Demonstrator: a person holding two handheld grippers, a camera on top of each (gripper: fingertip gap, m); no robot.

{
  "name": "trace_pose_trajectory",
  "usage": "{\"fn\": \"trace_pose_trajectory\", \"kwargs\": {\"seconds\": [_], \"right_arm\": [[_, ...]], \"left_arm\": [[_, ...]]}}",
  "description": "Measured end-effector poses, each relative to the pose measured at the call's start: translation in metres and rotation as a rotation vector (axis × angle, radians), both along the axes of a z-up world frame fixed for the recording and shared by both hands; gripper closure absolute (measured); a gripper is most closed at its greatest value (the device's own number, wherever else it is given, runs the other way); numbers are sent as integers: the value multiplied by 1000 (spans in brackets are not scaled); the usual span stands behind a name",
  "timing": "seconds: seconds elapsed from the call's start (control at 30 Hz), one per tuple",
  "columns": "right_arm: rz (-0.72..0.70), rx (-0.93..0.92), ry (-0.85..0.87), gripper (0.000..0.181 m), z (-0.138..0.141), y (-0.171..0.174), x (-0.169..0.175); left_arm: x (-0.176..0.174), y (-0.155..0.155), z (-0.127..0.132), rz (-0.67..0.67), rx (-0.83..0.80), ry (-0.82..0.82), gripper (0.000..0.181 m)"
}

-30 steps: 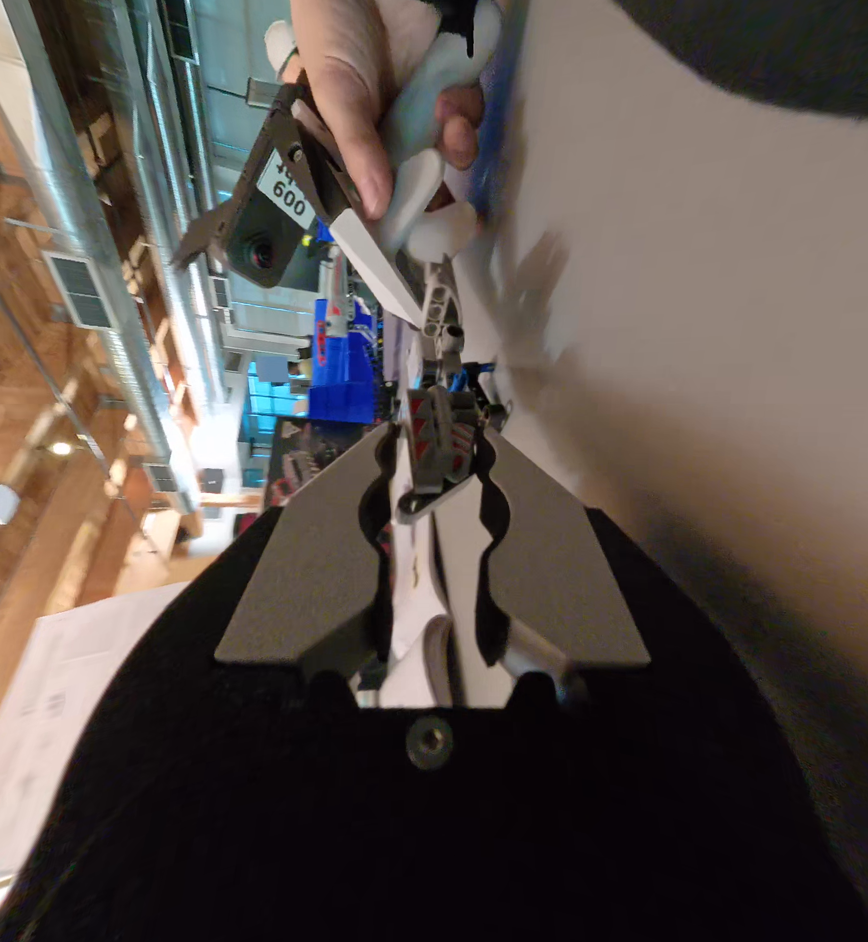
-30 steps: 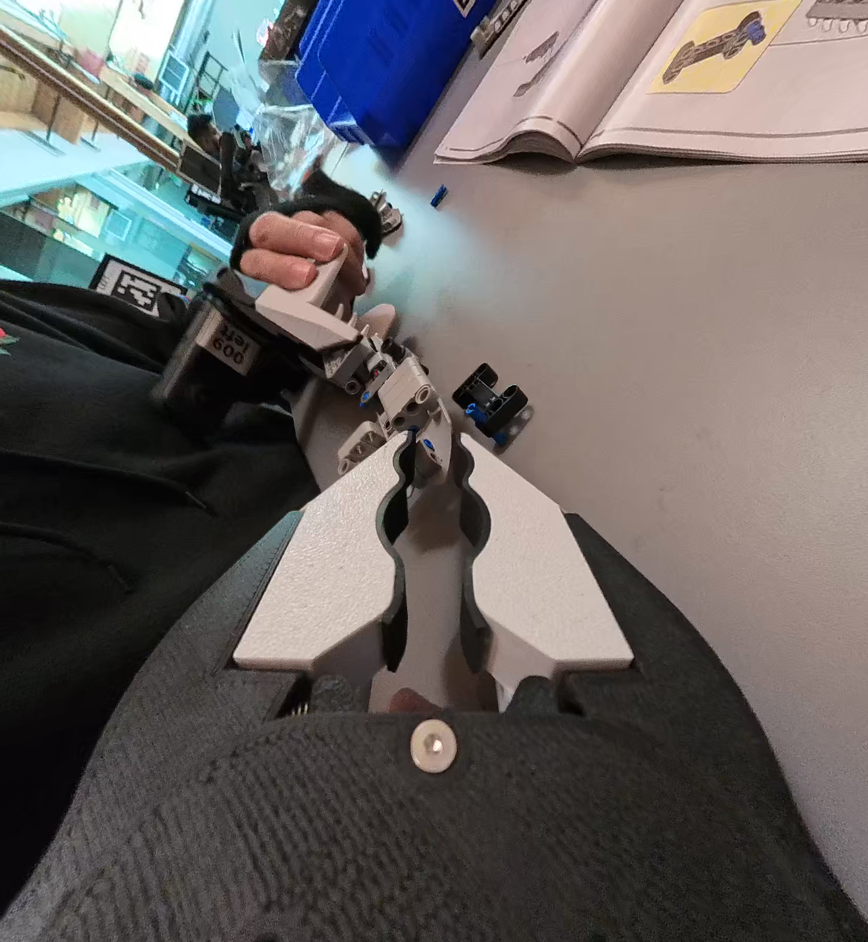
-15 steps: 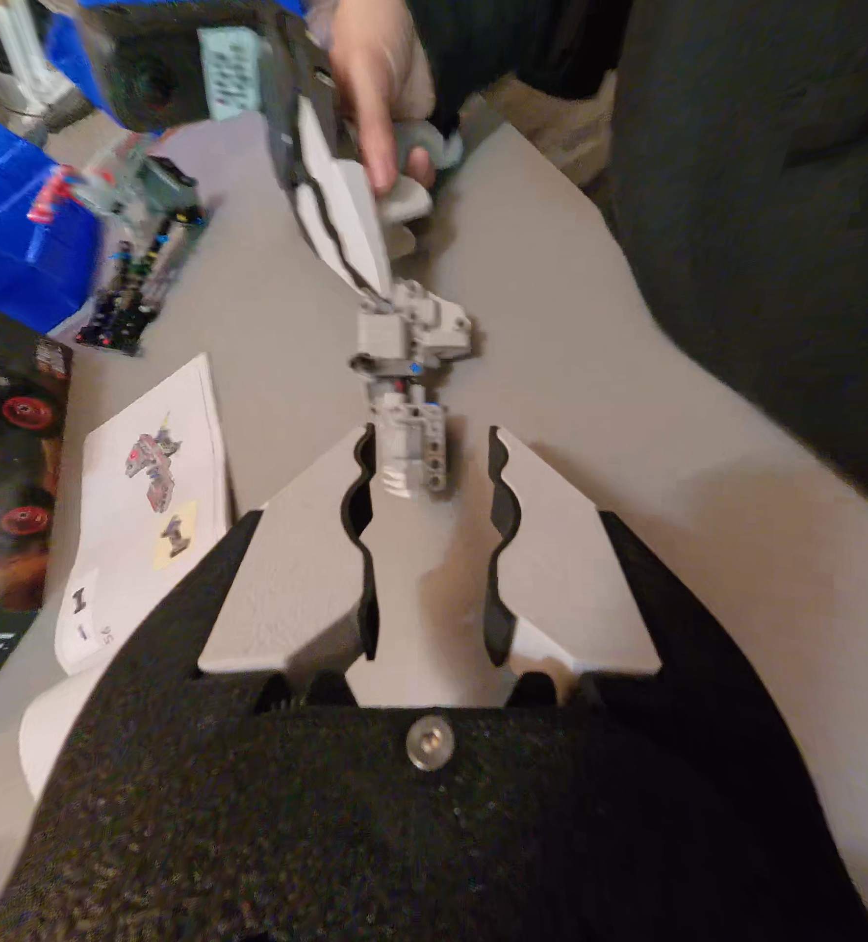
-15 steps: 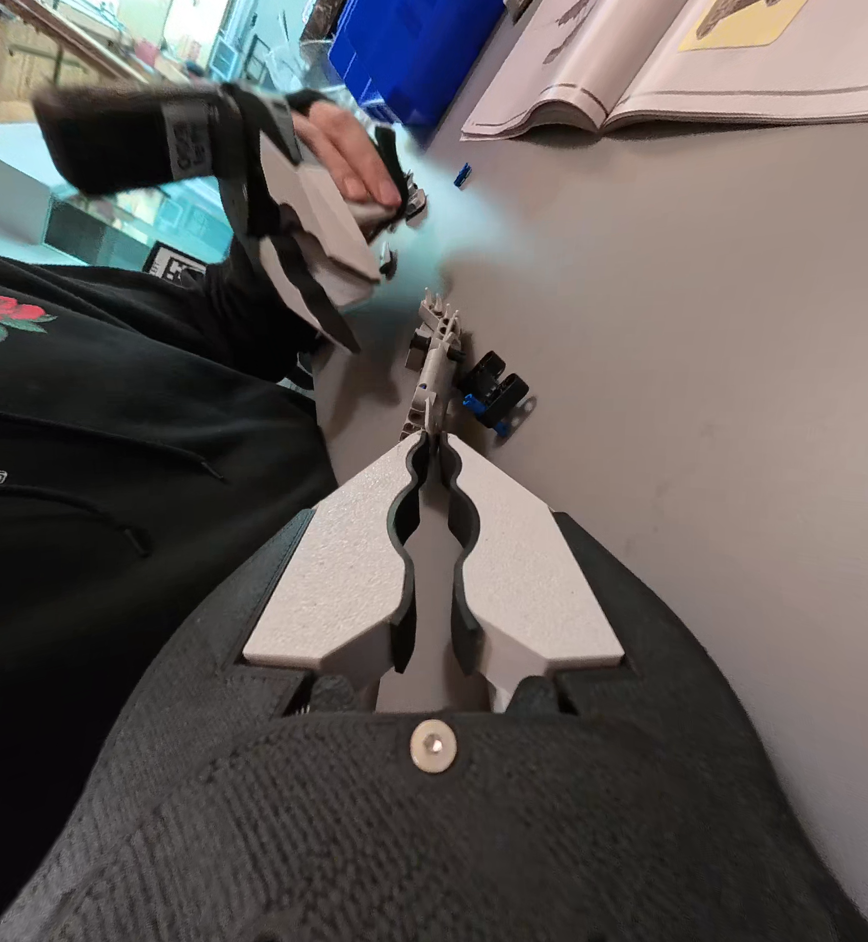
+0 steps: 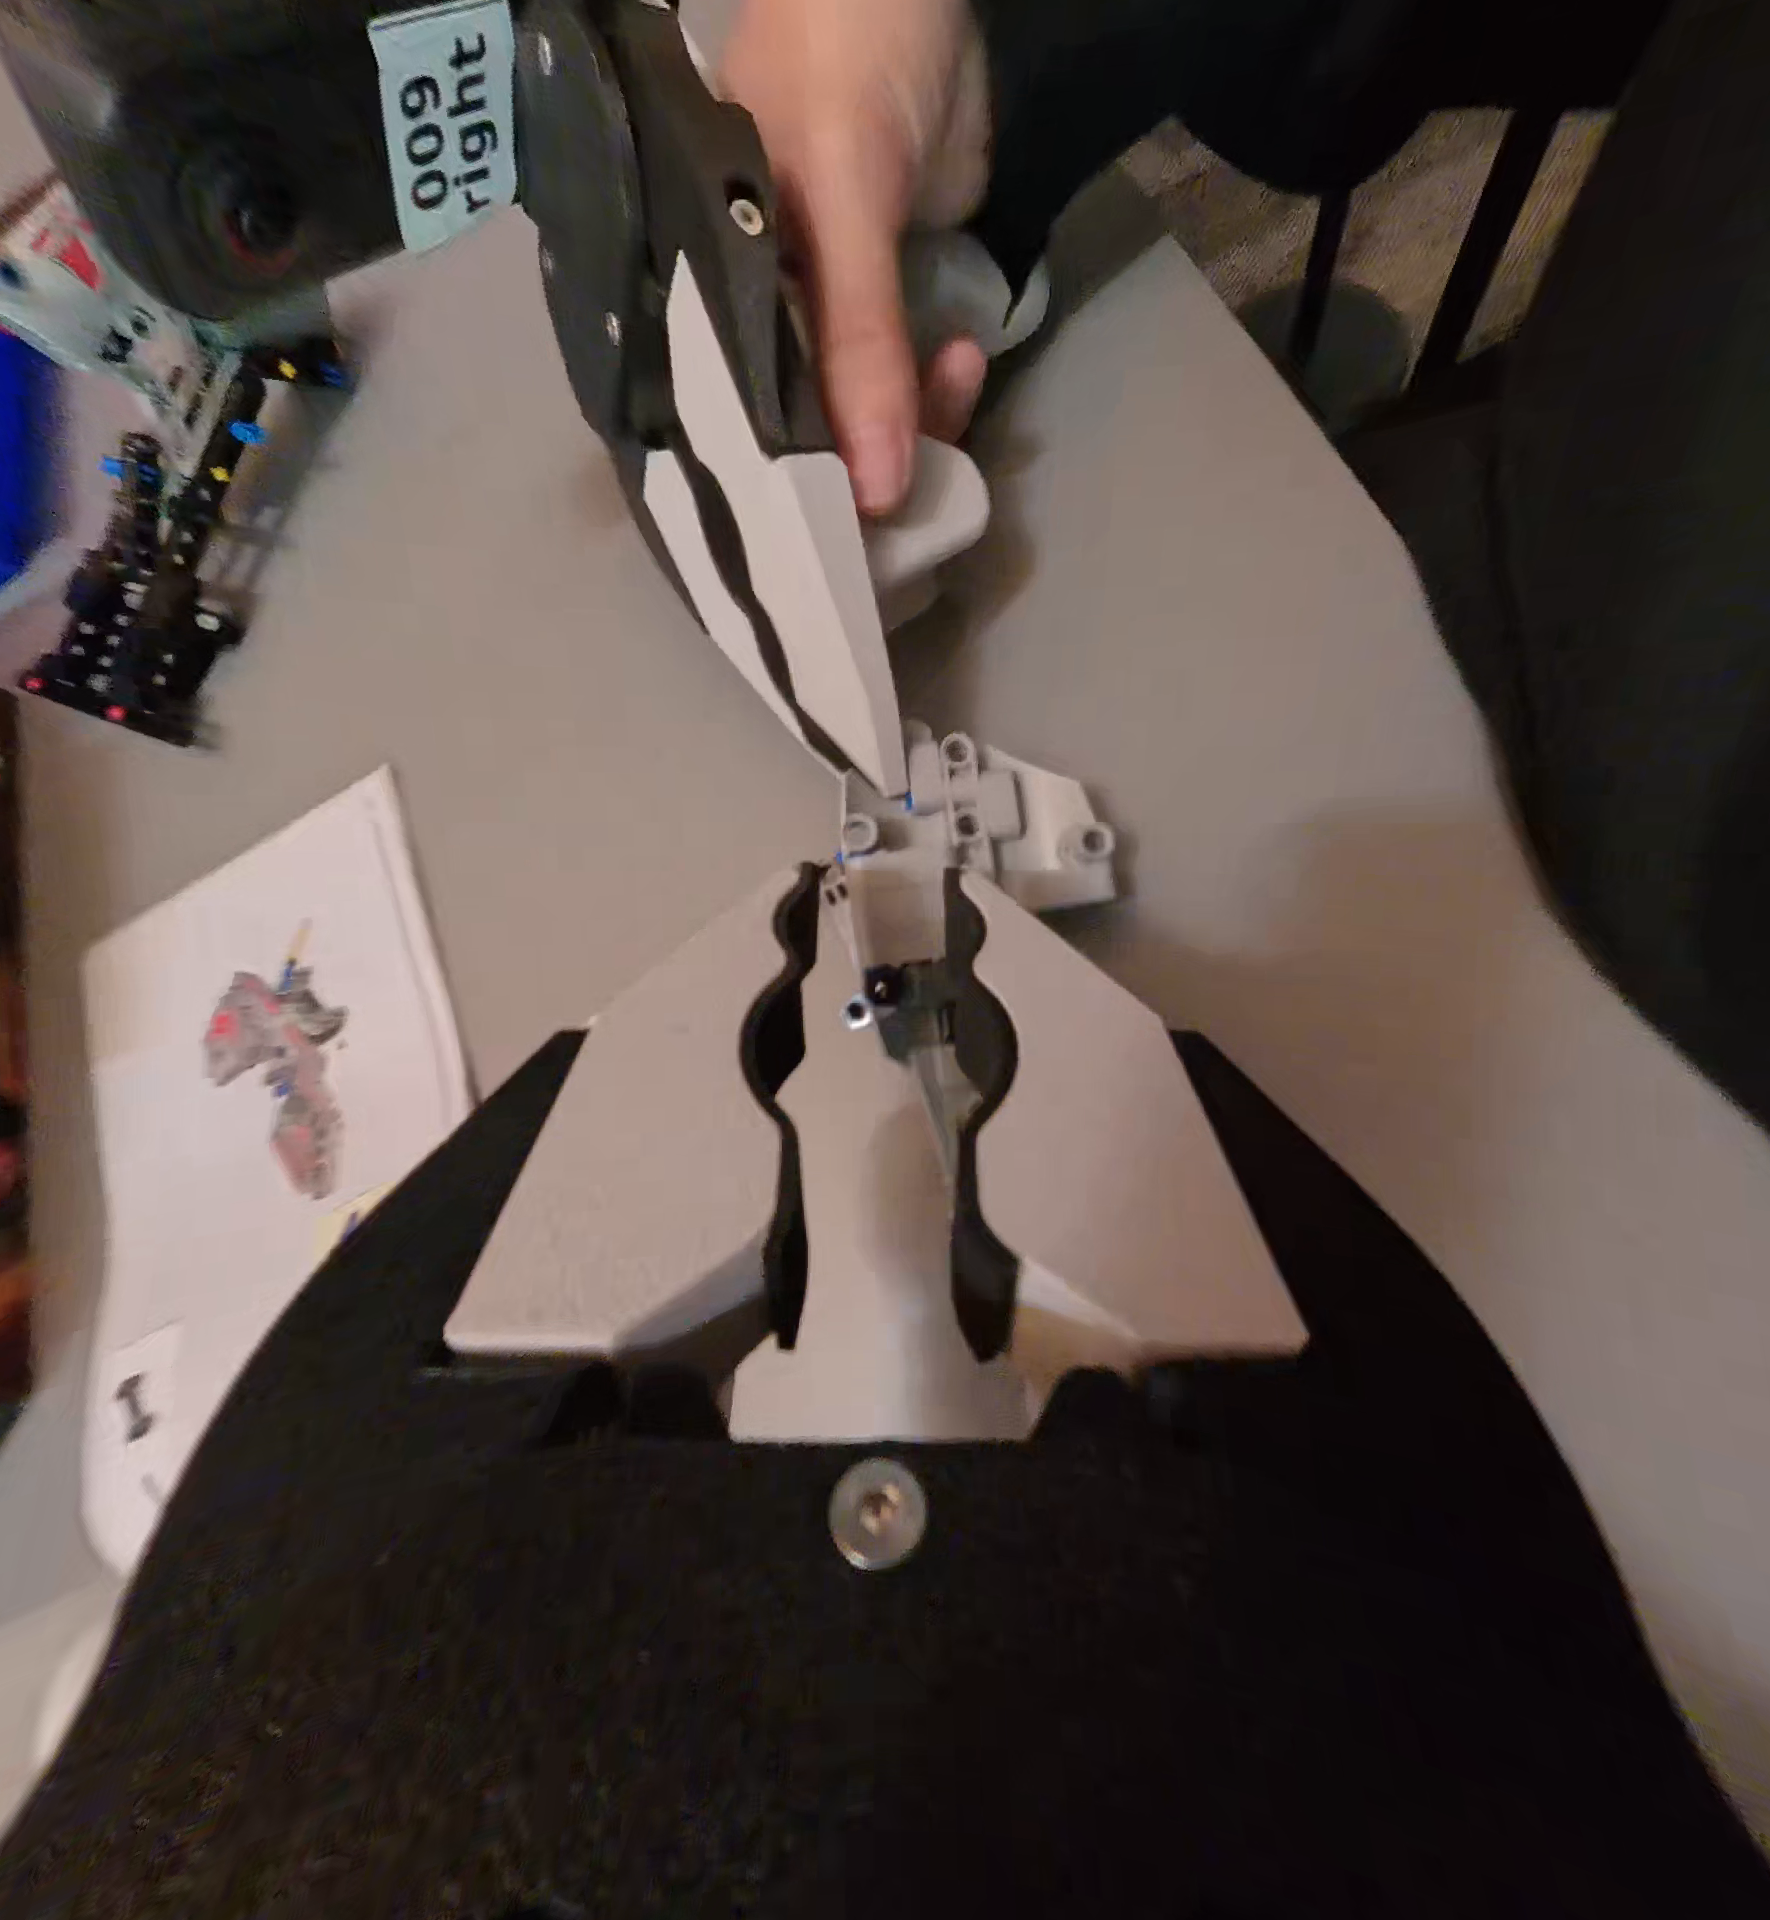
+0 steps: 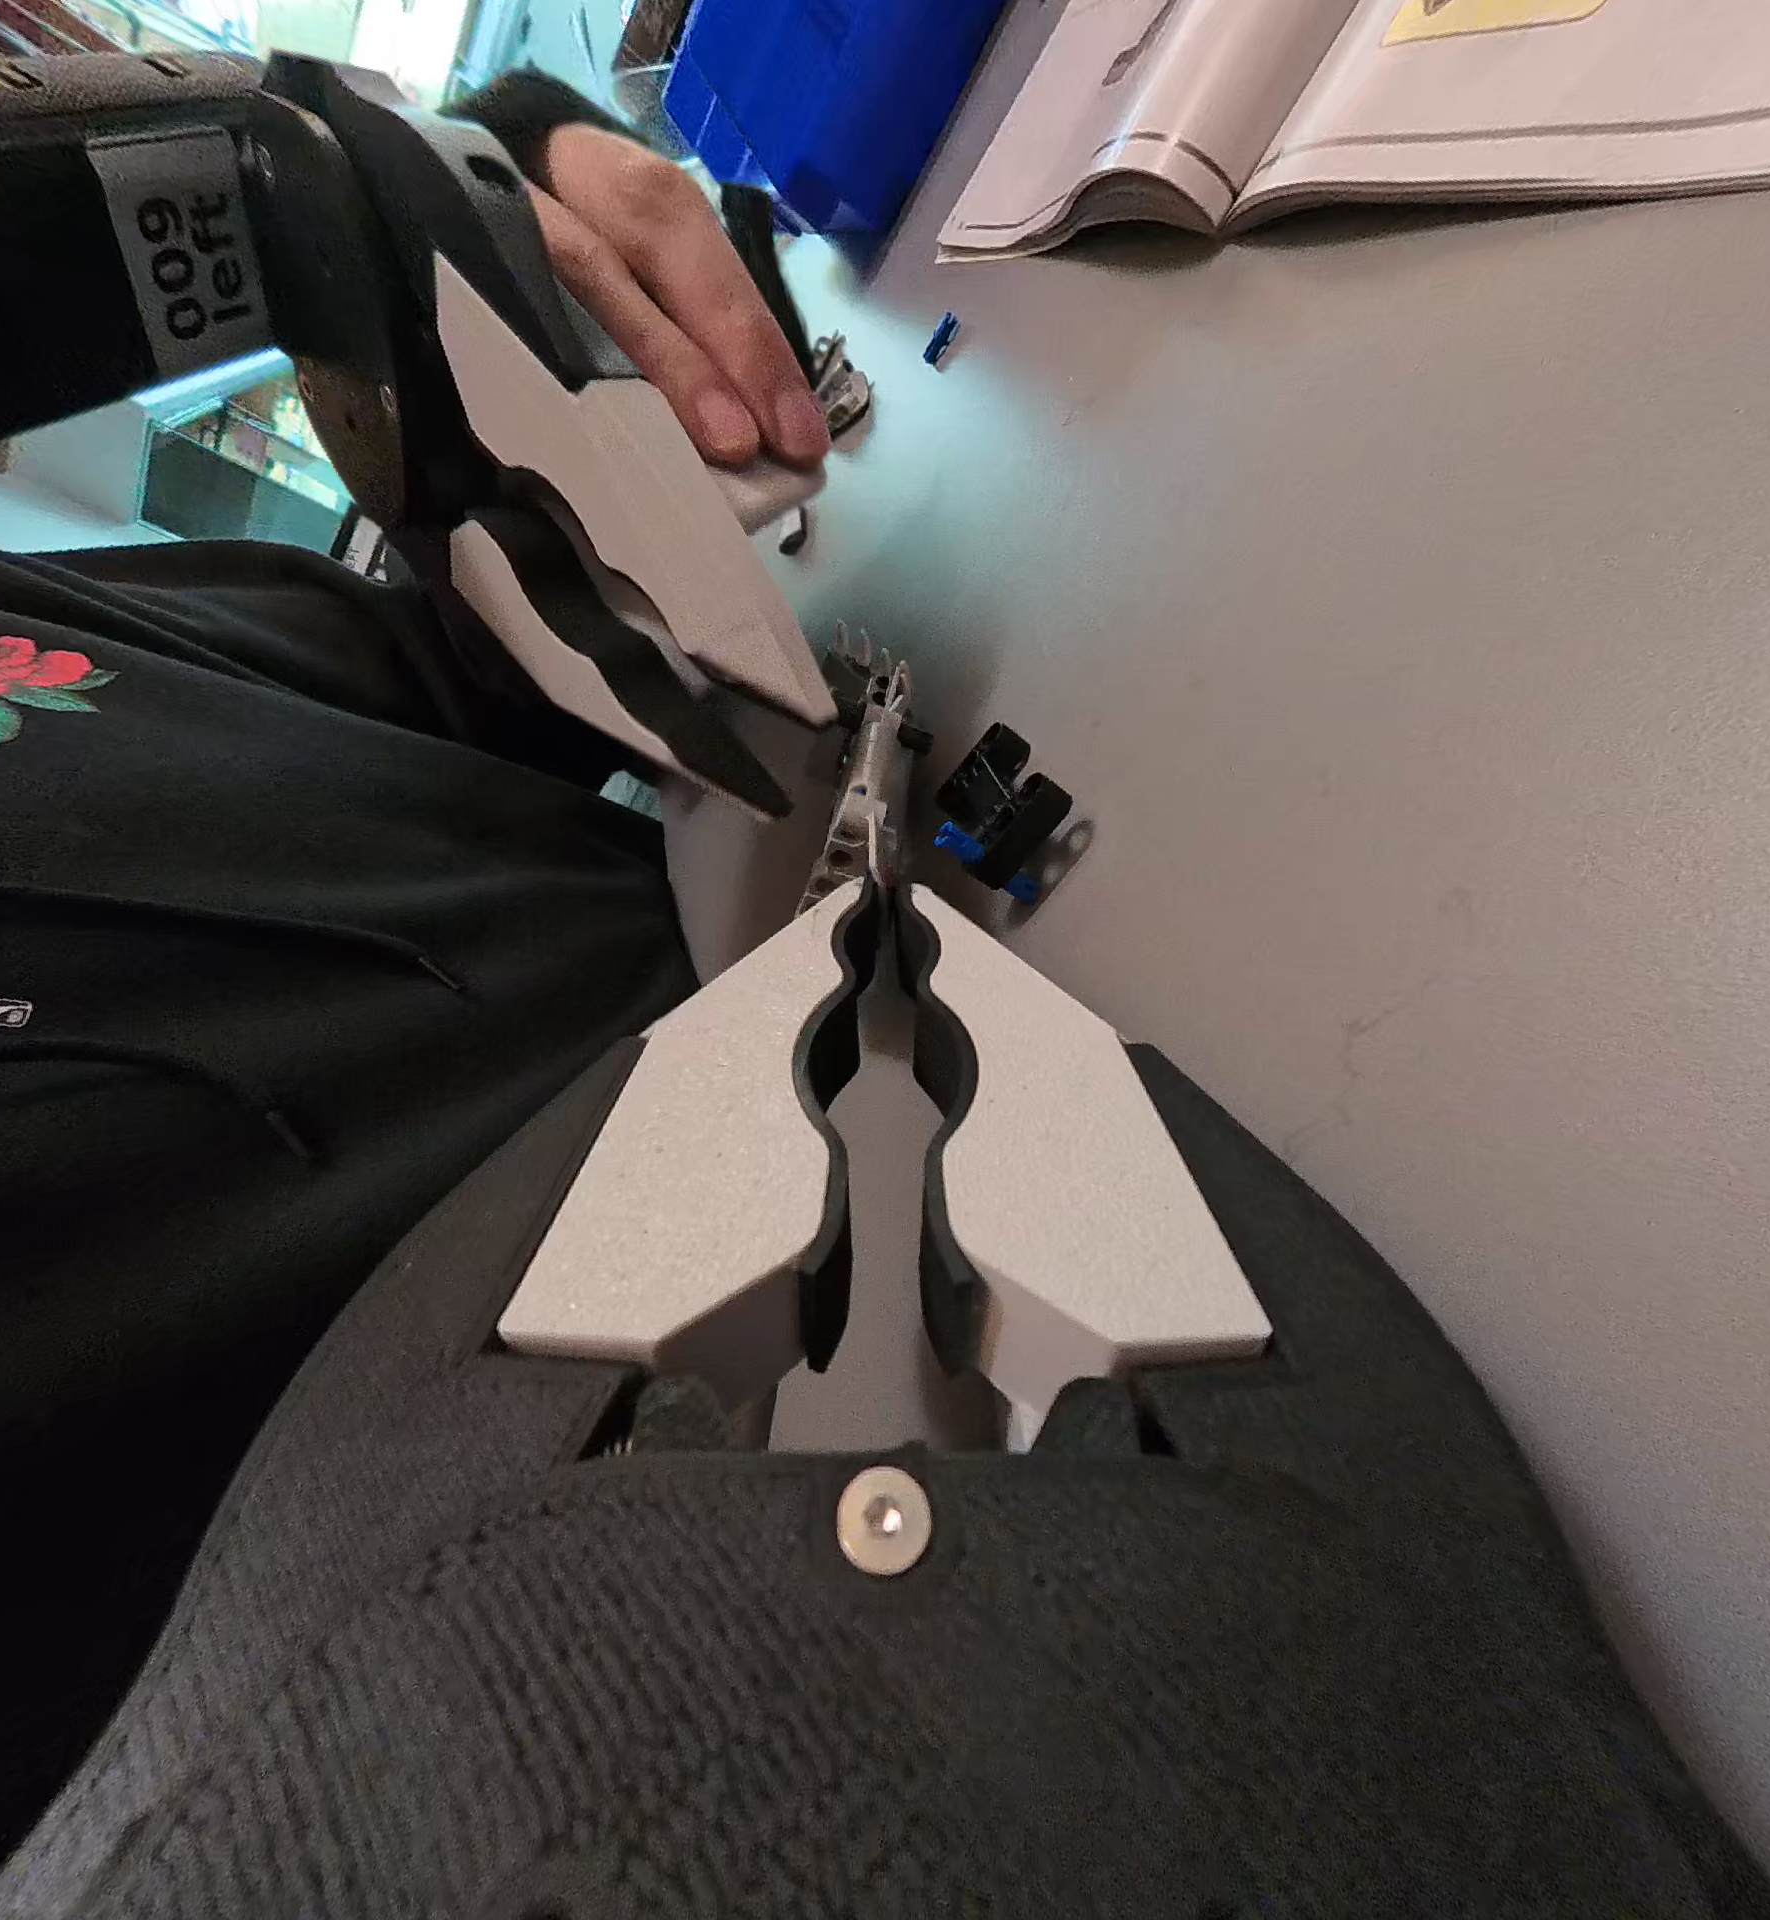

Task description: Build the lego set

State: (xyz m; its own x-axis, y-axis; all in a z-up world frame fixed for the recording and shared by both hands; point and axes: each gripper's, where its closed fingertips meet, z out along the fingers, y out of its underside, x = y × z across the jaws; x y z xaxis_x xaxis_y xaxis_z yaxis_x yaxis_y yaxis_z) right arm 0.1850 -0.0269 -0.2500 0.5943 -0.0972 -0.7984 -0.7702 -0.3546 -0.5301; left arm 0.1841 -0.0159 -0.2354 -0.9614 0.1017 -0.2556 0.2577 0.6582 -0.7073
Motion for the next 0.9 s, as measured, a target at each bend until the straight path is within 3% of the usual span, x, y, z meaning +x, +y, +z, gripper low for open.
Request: {"fn": "trace_pose_trajectory", "kwargs": {"seconds": [0.17,0.3,0.63,0.73,0.9], "right_arm": [[3,17,-2,181,1,0,-1],[6,27,1,181,3,-1,-1],[24,59,-66,180,10,-4,-3],[-7,65,-249,167,19,-15,11],[57,-153,-819,128,3,-26,33]], "left_arm": [[-4,-3,-13,37,70,83,146],[-4,-3,-15,48,104,75,157],[-3,-3,-16,91,121,125,161],[0,3,-15,135,93,244,160],[-3,6,-12,88,62,344,160]]}}
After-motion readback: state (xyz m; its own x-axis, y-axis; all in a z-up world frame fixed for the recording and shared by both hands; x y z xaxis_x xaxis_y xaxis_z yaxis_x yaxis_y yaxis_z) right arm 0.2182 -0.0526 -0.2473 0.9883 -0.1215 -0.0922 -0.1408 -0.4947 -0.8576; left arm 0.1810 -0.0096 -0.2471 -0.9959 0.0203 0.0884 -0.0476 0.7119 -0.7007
